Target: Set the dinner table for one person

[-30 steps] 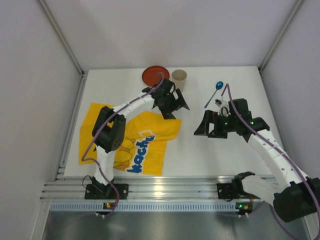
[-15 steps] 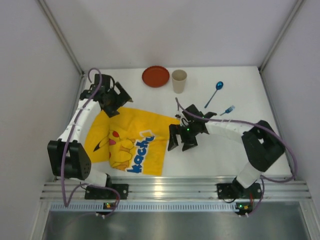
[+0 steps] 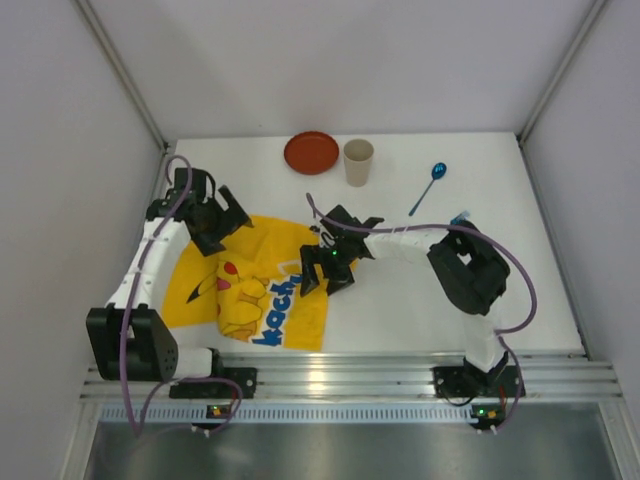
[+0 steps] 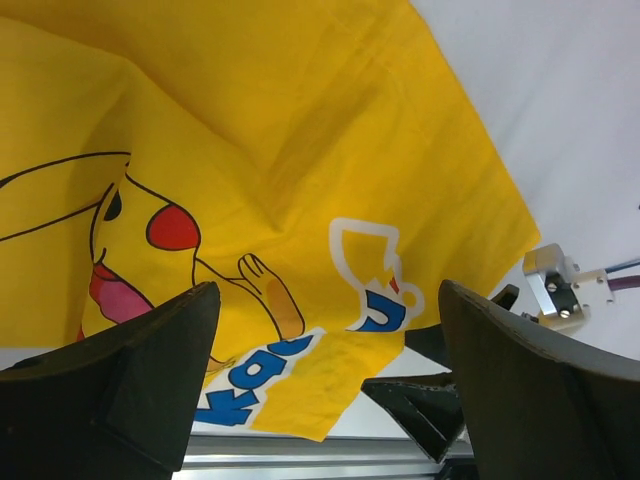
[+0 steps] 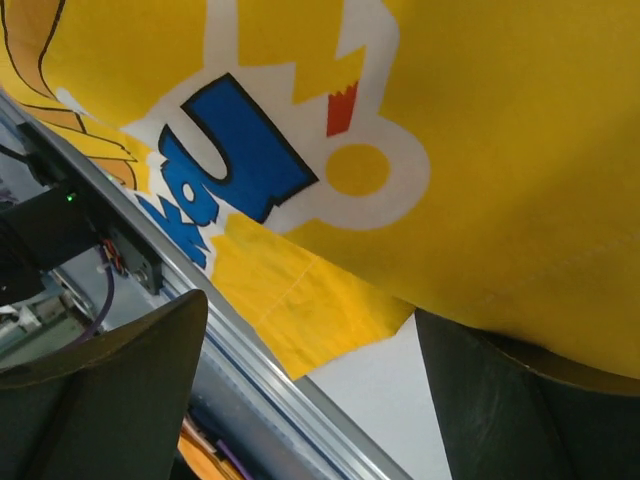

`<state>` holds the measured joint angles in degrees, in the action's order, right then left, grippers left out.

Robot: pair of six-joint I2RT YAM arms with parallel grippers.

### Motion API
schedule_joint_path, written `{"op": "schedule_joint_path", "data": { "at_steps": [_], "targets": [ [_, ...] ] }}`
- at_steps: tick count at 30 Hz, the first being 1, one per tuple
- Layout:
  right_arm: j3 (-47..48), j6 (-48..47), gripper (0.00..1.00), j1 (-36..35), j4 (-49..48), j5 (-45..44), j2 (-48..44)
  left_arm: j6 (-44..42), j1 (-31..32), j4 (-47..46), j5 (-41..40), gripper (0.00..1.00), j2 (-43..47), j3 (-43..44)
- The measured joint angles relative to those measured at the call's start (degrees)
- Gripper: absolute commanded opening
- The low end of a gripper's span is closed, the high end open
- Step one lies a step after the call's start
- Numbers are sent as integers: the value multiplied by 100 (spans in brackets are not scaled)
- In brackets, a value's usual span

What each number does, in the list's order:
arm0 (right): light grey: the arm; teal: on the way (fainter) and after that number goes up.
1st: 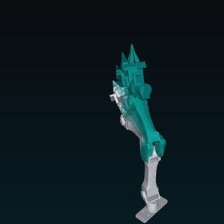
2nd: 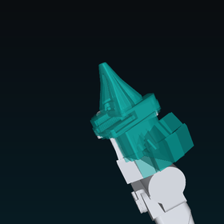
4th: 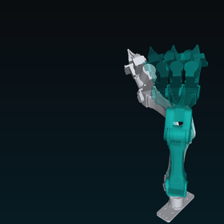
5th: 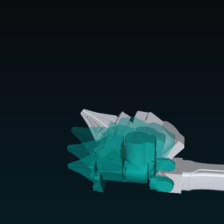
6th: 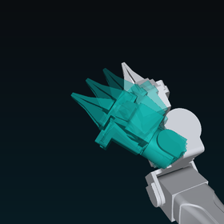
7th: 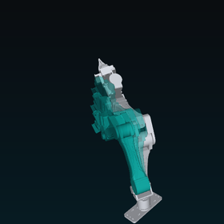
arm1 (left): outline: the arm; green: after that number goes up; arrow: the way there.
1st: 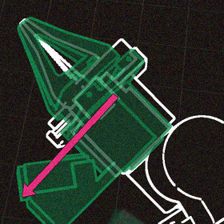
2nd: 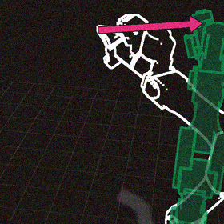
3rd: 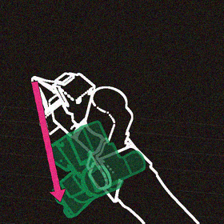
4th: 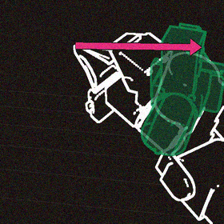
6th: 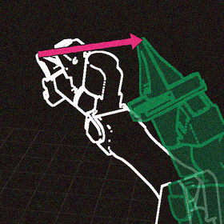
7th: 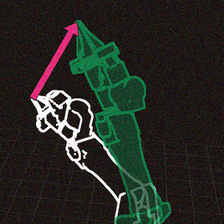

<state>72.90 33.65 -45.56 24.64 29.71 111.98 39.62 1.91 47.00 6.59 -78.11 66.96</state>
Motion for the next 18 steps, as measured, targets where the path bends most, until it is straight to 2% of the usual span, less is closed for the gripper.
{"op": "schedule_joint_path", "data": {
  "at_steps": [2,3,5,6,8,9,10,11,18],
  "targets": [
    [153,61,76,-140,-50,-9,138,-70,-50,33,2,96,59,0],
    [190,101,64,-192,-103,-17,190,-96,-74,52,2,96,76,0],
    [214,149,51,-247,-166,-68,269,-160,-107,105,0,95,103,0],
    [214,157,37,-260,-166,-107,304,-195,-114,131,0,95,114,0],
    [212,142,24,-260,-144,-212,367,-254,-166,166,11,95,125,0],
    [210,127,11,-258,-118,-258,396,-289,-208,181,9,95,129,0],
    [208,101,4,-256,-96,-315,396,-317,-240,195,2,95,133,0],
    [188,55,0,-256,-76,-424,396,-341,-273,210,2,95,136,0],
    [-297,-227,0,-103,409,-1095,-166,-407,-343,240,2,95,136,0]
  ]
}}
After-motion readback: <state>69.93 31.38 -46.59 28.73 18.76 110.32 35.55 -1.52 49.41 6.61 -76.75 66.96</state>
